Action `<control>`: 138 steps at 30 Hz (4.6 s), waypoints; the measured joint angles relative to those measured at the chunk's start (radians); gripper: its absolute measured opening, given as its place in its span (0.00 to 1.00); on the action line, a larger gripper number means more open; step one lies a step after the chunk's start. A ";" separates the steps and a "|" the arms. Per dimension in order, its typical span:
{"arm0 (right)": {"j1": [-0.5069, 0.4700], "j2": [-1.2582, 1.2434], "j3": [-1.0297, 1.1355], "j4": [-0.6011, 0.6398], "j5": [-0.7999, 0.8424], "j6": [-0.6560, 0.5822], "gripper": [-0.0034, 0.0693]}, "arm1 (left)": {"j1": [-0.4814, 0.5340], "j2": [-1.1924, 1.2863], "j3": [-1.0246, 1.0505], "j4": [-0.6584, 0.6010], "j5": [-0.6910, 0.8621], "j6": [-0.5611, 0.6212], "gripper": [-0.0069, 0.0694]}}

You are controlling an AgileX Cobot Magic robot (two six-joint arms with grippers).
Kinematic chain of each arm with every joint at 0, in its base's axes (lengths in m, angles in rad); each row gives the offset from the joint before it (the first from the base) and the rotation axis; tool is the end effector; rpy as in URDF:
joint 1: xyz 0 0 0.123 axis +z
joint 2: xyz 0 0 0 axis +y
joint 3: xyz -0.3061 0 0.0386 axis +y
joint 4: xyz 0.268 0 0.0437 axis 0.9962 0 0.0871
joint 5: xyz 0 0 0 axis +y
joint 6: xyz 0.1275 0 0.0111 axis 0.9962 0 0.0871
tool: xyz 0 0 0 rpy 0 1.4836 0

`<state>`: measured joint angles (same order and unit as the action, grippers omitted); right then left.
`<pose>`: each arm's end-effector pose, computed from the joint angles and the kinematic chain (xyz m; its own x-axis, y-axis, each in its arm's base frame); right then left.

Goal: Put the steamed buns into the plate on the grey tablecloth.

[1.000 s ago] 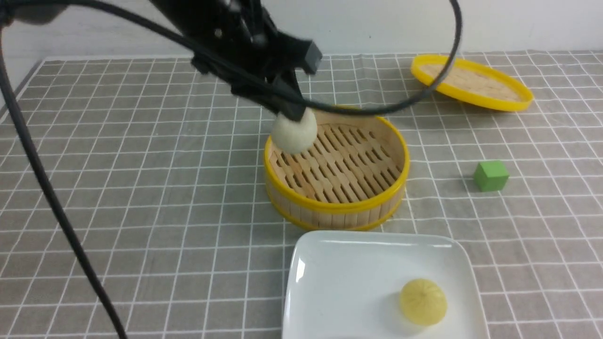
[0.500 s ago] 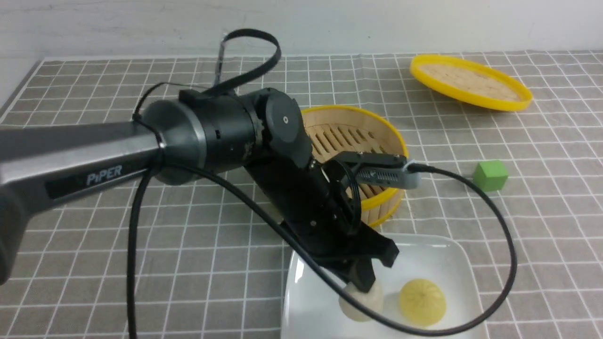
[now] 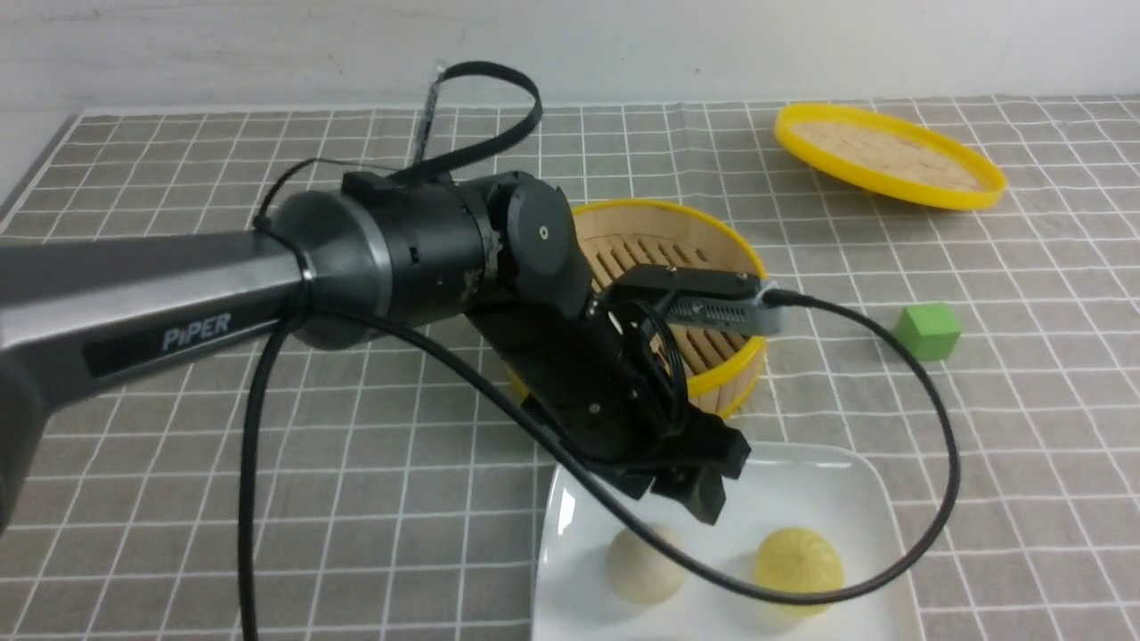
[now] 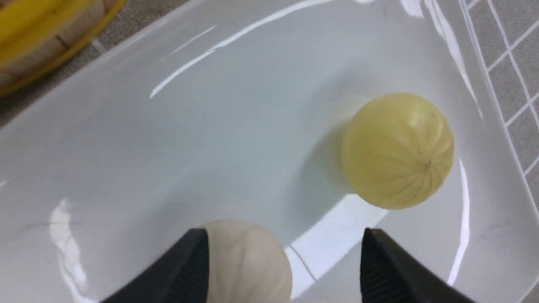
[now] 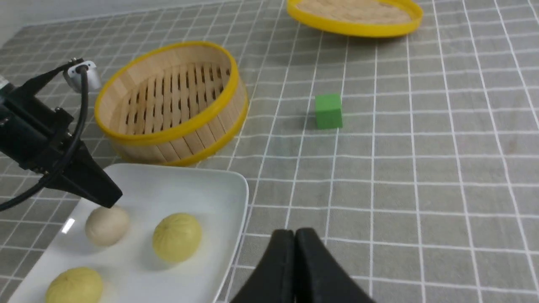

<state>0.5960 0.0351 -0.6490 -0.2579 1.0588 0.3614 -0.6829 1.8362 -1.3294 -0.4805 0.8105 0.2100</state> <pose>0.0216 -0.0197 0.3204 -0.3573 0.0295 -0.9335 -0.2996 0.9430 0.1445 0.2988 -0.2983 0.2053 -0.8014 0.4886 -0.3451 0.5936 0.7207 -0.3581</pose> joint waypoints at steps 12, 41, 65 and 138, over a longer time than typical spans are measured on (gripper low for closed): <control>0.000 -0.030 0.304 0.063 -0.559 -0.063 0.06 | 0.000 -0.213 -0.028 0.246 0.055 -0.154 0.14; 0.000 -0.030 0.305 0.238 -0.526 -0.223 0.10 | 0.000 -0.219 -0.028 0.257 0.077 -0.179 0.11; -0.504 -0.047 0.658 0.174 -0.661 -0.228 0.14 | 0.000 -0.291 -0.028 0.366 0.038 -0.189 0.12; -0.523 -0.047 0.660 0.146 -0.662 -0.231 0.28 | 0.684 -1.847 1.354 0.623 -0.445 -0.400 0.18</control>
<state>0.0730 -0.0120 0.0114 -0.1115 0.3964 0.1306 0.0009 -0.0109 0.0246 0.1425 0.3656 -0.1895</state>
